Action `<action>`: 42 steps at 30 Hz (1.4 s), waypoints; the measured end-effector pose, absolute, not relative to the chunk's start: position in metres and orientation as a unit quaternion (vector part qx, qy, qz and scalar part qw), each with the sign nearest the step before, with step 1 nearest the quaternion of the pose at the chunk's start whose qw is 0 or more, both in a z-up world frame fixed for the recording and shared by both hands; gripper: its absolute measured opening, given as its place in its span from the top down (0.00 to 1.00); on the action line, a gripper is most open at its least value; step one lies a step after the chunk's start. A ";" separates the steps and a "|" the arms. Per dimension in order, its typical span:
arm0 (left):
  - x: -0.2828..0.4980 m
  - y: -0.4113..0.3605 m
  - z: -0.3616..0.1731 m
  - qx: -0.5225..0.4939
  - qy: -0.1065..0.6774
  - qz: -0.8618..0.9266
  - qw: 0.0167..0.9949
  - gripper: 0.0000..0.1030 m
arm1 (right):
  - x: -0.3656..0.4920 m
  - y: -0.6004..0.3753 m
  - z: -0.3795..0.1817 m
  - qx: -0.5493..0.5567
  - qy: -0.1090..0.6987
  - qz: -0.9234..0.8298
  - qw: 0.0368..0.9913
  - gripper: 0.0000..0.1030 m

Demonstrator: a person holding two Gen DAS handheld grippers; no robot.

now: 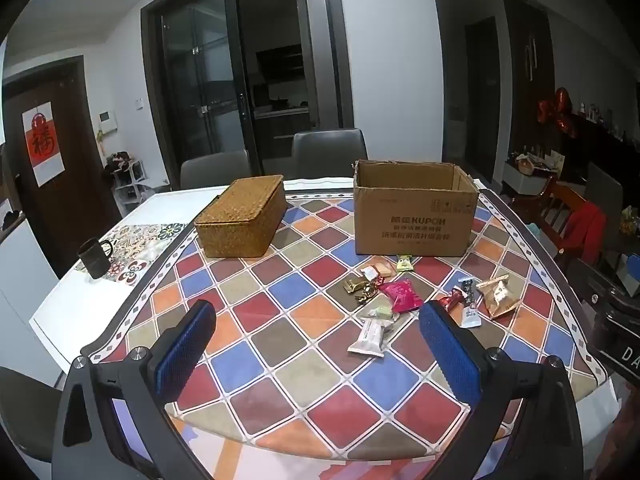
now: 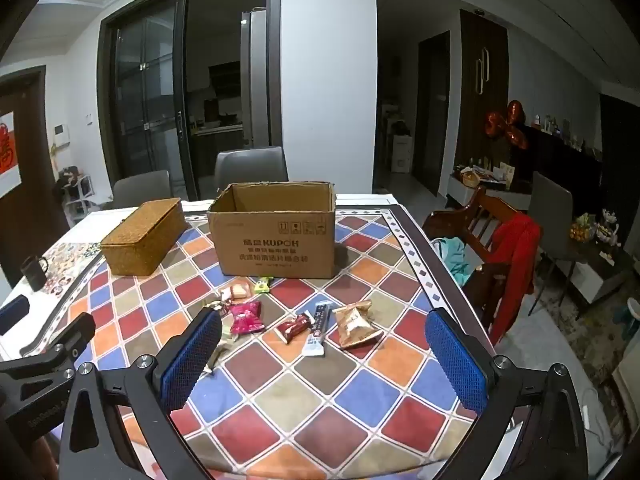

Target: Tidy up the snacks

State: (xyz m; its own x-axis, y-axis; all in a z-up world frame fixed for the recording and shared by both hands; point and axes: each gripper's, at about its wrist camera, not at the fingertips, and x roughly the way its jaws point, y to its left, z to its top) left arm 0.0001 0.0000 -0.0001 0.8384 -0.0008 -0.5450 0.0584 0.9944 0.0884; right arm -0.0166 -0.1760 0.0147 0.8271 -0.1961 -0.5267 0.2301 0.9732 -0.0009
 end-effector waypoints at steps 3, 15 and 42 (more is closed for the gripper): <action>-0.001 0.000 0.000 0.051 0.280 -0.013 0.959 0.00 | -0.017 -0.176 0.015 0.032 0.269 -0.111 0.956 0.00; -0.003 0.000 0.003 0.046 0.286 -0.035 0.956 0.00 | -0.019 -0.177 0.016 0.034 0.272 -0.110 0.955 0.00; -0.010 -0.003 0.005 0.045 0.289 -0.057 0.954 0.00 | -0.023 -0.178 0.021 0.036 0.269 -0.112 0.956 0.00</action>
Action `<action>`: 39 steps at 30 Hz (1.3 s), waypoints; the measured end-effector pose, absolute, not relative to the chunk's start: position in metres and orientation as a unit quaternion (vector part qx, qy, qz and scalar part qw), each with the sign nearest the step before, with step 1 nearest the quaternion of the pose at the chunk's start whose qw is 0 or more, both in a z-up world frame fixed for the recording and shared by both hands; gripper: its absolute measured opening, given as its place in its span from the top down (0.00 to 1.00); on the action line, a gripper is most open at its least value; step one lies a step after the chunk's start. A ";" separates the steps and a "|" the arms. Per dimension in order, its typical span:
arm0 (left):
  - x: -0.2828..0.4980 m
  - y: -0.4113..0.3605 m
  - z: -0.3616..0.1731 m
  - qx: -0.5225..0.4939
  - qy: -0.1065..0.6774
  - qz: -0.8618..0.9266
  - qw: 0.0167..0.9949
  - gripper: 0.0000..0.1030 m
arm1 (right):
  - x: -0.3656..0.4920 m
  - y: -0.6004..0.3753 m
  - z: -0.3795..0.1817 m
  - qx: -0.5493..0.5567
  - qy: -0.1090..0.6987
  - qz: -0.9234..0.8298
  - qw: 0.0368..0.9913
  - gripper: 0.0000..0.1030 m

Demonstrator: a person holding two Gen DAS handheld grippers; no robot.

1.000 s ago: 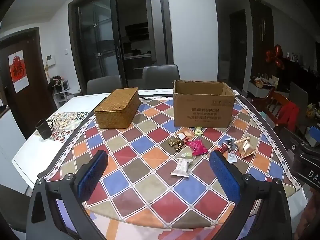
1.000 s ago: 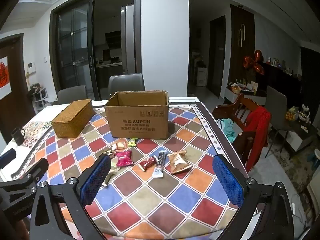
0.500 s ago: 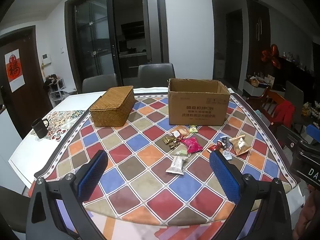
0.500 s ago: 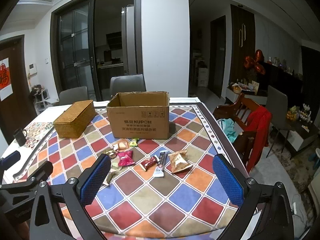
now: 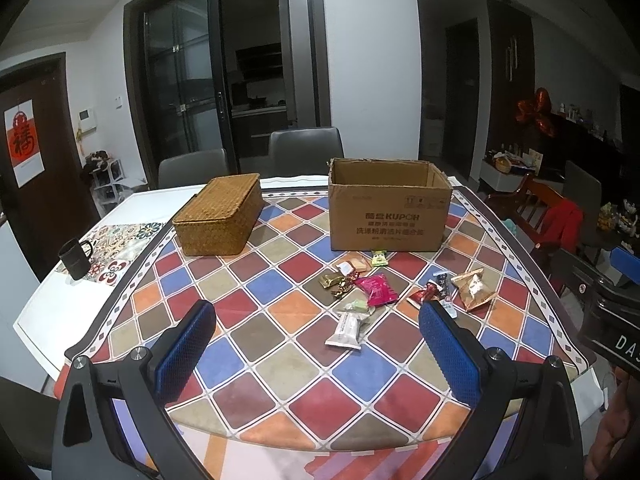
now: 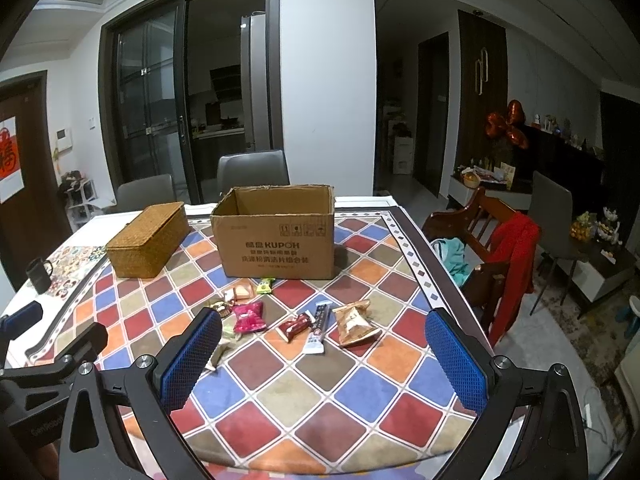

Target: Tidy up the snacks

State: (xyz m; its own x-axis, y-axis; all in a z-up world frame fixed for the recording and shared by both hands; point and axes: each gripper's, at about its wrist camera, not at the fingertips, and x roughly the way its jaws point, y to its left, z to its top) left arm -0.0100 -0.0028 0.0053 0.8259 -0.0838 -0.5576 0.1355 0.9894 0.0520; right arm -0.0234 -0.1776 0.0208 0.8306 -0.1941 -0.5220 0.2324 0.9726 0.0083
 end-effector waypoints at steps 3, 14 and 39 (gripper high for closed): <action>-0.010 -0.004 0.006 0.045 0.289 -0.058 0.955 0.00 | -0.023 -0.178 0.021 0.036 0.268 -0.112 0.956 0.00; -0.010 -0.004 0.006 0.045 0.290 -0.058 0.954 0.00 | -0.023 -0.179 0.020 0.036 0.268 -0.112 0.956 0.00; -0.011 -0.004 0.005 0.045 0.290 -0.058 0.954 0.00 | -0.022 -0.181 0.020 0.038 0.268 -0.113 0.956 0.00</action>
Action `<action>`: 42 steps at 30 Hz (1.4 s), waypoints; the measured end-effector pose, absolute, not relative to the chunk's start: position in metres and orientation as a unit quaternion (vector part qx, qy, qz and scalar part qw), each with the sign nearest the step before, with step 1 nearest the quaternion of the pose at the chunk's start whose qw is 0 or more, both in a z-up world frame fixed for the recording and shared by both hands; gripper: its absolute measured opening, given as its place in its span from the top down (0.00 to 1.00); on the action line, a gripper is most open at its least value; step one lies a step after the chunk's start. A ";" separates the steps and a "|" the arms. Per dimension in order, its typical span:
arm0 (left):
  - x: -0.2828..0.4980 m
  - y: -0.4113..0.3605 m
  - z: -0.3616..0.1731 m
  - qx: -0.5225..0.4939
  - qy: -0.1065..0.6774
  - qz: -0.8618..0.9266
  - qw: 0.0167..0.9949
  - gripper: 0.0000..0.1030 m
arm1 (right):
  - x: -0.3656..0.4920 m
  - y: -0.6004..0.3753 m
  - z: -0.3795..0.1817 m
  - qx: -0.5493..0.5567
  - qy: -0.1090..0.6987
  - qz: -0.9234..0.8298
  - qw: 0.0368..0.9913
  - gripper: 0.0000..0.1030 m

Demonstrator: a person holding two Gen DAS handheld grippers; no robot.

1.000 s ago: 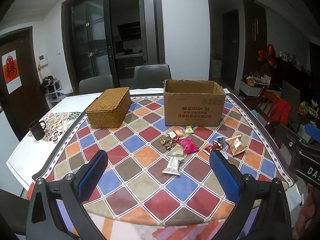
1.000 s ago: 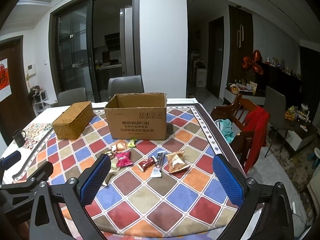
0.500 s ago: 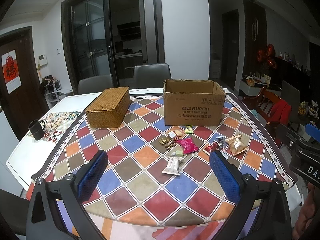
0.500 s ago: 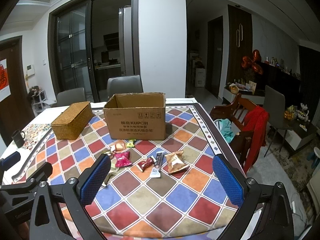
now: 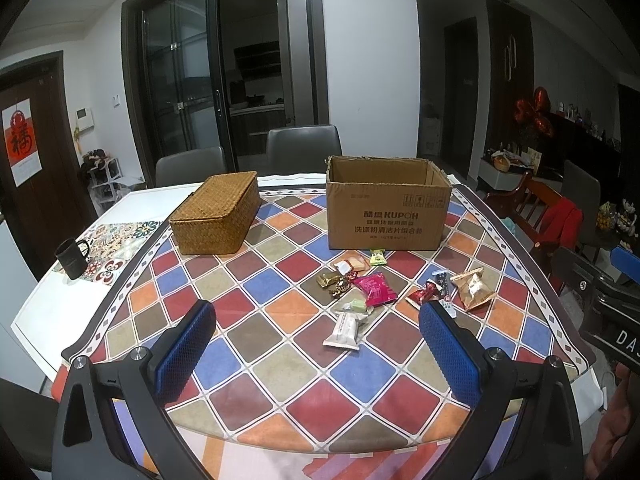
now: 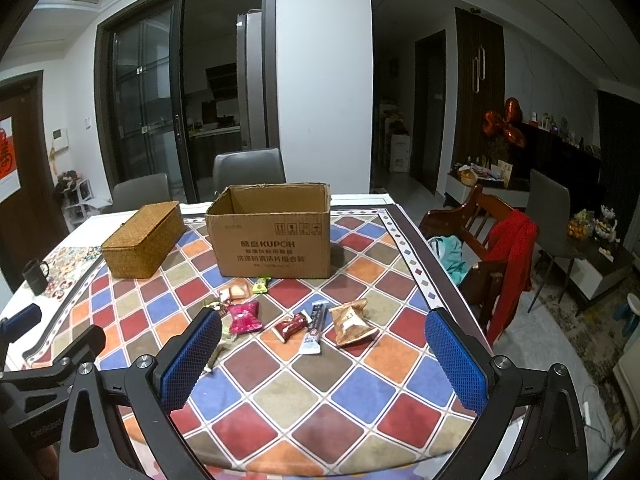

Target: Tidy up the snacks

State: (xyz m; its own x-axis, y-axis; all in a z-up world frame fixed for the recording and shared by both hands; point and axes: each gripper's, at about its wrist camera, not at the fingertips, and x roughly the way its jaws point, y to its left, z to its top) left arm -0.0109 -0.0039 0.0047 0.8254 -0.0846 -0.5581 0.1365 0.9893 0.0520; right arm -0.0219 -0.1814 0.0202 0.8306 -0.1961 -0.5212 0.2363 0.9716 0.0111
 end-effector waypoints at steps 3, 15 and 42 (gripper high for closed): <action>-0.011 -0.004 0.004 0.045 0.290 -0.057 0.954 0.00 | -0.021 -0.181 0.020 0.037 0.269 -0.112 0.956 0.00; -0.010 -0.005 0.004 0.046 0.291 -0.058 0.954 0.00 | -0.024 -0.187 0.019 0.039 0.271 -0.114 0.955 0.00; 0.054 -0.019 -0.033 0.073 0.329 -0.058 0.940 0.00 | 0.050 -0.196 -0.033 0.028 0.332 -0.119 0.935 0.00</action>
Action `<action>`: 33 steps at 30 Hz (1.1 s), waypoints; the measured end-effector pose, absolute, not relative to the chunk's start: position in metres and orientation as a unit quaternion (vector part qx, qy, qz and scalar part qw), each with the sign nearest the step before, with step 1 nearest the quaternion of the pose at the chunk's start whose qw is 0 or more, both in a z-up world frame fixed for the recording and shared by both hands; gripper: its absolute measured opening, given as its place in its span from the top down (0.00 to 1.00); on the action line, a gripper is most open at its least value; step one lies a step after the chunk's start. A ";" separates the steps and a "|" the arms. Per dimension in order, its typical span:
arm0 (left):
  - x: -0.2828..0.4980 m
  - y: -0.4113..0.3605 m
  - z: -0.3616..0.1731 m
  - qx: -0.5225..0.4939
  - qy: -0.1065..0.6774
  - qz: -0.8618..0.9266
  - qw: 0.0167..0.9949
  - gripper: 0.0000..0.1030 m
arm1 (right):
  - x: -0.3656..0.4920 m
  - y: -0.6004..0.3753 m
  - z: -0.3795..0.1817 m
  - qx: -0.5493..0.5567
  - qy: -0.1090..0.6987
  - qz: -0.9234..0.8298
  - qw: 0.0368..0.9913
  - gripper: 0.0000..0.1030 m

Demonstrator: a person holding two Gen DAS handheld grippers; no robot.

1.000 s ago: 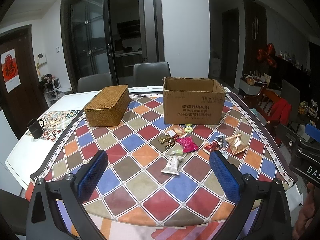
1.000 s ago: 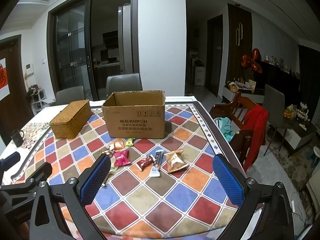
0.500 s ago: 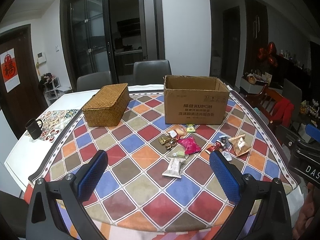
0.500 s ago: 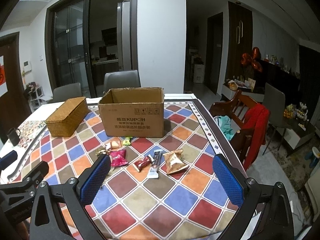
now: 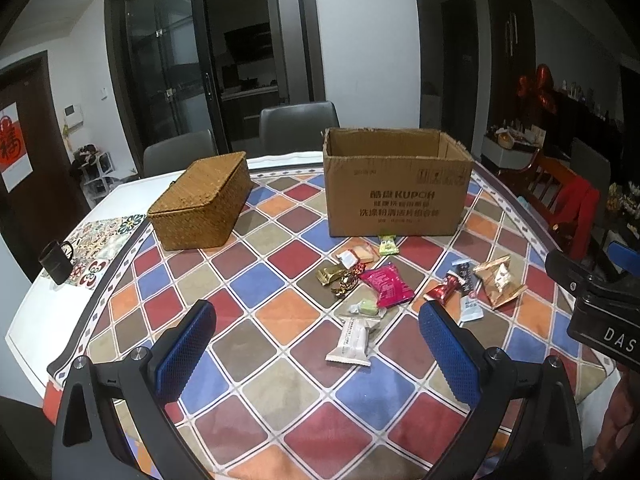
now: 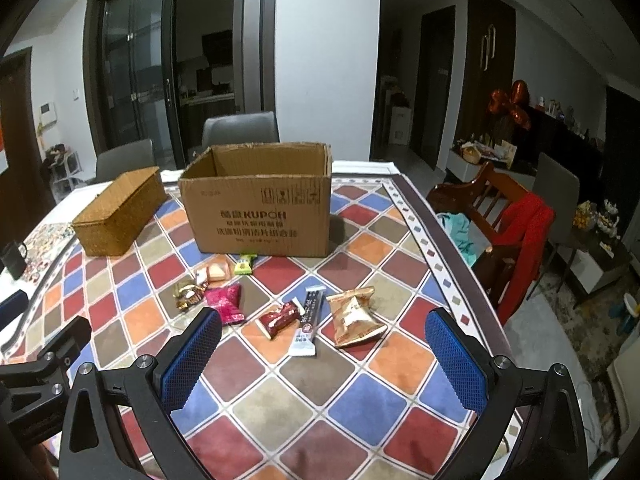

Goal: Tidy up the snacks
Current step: 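Close the left tool on the white pastry while the right tool grasps the black stick snack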

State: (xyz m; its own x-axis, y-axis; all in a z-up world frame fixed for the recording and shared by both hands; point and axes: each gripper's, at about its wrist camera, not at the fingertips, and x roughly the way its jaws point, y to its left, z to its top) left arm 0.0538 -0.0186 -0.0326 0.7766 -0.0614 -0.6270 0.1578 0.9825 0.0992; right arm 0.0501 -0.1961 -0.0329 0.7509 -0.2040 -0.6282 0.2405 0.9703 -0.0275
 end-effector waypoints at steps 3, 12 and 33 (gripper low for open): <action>0.064 -0.021 -0.040 0.080 0.333 -0.058 0.938 0.00 | 0.059 -0.196 -0.042 0.025 0.341 -0.113 0.933 0.00; 0.089 -0.027 -0.062 0.088 0.341 -0.063 0.934 0.00 | 0.088 -0.198 -0.067 0.020 0.363 -0.107 0.925 0.01; 0.126 -0.041 -0.128 0.108 0.389 -0.079 0.911 0.18 | 0.138 -0.197 -0.132 0.021 0.426 -0.085 0.901 0.42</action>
State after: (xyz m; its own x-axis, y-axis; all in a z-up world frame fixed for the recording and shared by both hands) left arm 0.1261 -0.0410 -0.1280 0.6849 -0.0603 -0.7261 0.2284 0.9641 0.1354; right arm 0.1379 -0.1970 -0.1318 0.6228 -0.1342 -0.7707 0.1703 0.9848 -0.0338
